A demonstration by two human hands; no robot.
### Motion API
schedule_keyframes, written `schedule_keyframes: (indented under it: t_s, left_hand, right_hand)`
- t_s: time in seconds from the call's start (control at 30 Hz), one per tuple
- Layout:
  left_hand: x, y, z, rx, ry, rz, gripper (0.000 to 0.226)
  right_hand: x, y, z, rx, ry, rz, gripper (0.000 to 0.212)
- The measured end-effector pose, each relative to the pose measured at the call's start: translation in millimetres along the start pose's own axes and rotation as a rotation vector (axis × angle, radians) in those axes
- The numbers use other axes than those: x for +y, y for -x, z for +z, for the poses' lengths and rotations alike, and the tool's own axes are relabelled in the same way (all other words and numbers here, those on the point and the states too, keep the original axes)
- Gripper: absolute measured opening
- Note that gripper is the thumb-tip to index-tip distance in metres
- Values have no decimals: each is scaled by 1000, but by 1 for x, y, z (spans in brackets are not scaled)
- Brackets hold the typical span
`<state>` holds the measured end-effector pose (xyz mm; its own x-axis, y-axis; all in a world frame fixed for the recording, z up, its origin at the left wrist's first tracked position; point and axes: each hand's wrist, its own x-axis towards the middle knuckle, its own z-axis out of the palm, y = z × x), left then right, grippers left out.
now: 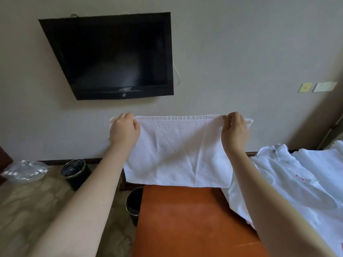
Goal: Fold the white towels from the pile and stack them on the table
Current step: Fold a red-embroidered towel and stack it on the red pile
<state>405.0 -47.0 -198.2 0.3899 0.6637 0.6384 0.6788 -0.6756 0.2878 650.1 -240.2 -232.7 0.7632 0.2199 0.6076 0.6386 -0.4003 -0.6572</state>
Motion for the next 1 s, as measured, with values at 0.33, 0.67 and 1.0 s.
schedule_keyframes:
  t_s: [0.33,0.67,1.0]
  left_hand:
    - [-4,73,-5,210,95,-73,17]
    - [-13,63,60,-365,-133,-256,11]
    - [-27,55,140,-724,-298,-313,28]
  right_hand:
    - [11,60,-30,213,-21,-80,13]
    - [48,56,10,-171,177,77,14]
    - [102,45,76,-520,203,157,15]
